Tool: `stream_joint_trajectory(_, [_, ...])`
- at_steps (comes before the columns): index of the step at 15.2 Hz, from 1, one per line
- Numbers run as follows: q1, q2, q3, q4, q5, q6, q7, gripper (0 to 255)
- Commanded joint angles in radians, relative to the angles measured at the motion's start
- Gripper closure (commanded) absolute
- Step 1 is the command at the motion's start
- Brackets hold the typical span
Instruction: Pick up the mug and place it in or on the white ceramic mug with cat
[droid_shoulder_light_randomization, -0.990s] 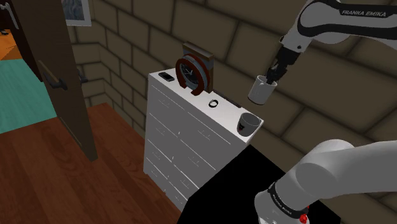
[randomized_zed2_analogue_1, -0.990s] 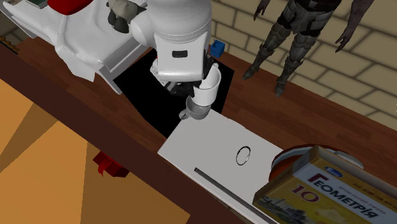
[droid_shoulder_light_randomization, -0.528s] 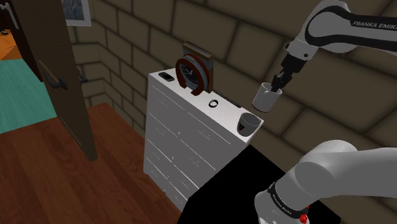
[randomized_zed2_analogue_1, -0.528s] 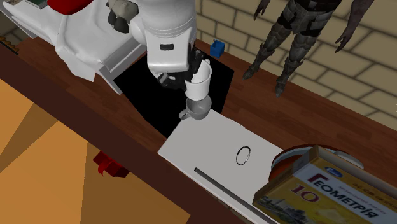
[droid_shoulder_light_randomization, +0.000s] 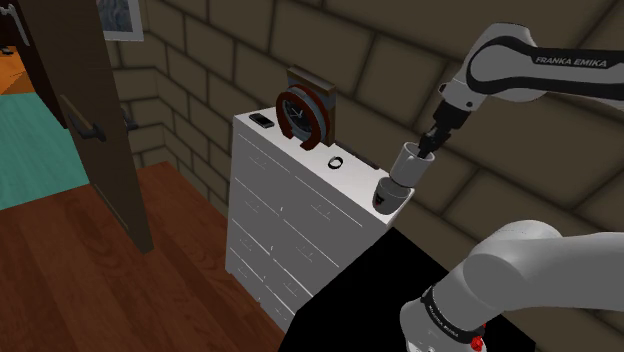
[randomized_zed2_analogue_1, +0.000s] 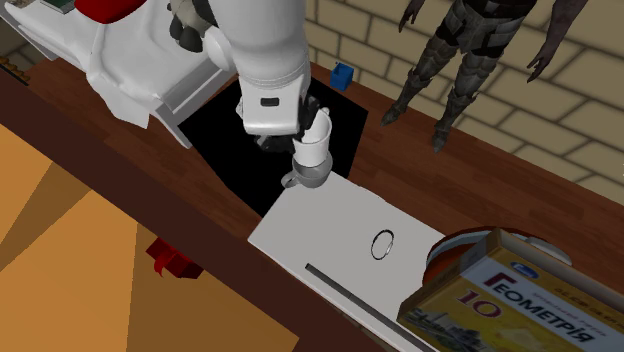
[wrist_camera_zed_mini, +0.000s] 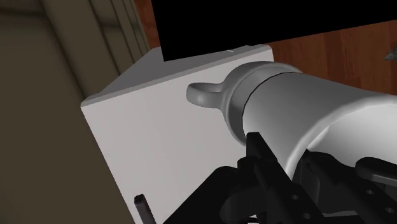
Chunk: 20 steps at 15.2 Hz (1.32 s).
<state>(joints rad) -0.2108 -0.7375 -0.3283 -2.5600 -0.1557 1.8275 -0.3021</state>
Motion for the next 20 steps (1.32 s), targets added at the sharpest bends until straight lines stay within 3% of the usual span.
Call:
stream_joint_trajectory(1, [-0.002,0.006,-0.008,-0.024,-0.005,0.031,-0.004,255])
stream_joint_trajectory(5, [-0.005,0.017,-0.02,-0.073,-0.014,0.091,-0.006,255])
stream_joint_trajectory(12, [-0.005,0.017,-0.02,-0.073,-0.014,0.091,-0.006,255])
stream_joint_trajectory(13, [-0.005,0.016,-0.019,-0.074,-0.014,0.091,-0.005,0])
stream_joint_trajectory(18, [-0.005,0.017,-0.02,-0.073,-0.014,0.091,-0.006,0])
stream_joint_trajectory(20, [-0.003,0.006,-0.009,-0.013,-0.006,0.02,-0.007,0])
